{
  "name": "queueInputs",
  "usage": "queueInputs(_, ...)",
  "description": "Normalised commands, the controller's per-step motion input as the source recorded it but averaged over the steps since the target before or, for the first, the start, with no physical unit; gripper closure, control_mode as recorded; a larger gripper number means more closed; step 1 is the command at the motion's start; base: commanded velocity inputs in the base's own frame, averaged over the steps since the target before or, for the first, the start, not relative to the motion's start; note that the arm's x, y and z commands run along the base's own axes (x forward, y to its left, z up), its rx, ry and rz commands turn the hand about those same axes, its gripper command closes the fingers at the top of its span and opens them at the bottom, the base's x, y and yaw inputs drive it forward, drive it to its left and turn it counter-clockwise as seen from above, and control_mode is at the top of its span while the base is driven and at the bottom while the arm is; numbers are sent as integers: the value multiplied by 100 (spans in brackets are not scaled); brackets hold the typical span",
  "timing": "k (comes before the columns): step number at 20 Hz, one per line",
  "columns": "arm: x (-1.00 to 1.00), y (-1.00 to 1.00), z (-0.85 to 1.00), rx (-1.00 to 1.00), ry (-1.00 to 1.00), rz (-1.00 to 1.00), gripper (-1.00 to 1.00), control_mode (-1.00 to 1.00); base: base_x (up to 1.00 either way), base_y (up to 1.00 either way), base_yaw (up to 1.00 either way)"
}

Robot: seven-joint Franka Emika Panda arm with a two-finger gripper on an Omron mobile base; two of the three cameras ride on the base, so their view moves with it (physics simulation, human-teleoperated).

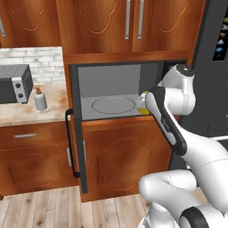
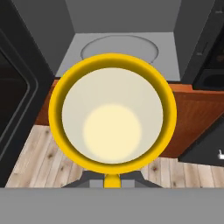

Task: Pick the mug from the counter and place it inside the microwave. Then close the microwave.

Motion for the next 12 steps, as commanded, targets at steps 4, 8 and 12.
queueInputs(4, 67, 13, -5, -3, -2, 0, 100, -100, 0, 0, 0)
queueInputs(8, 72, 13, -2, -3, 0, 0, 100, -100, 0, 0, 0)
queueInputs(12, 70, 11, -8, -3, 0, -1, 100, -100, 0, 0, 0)
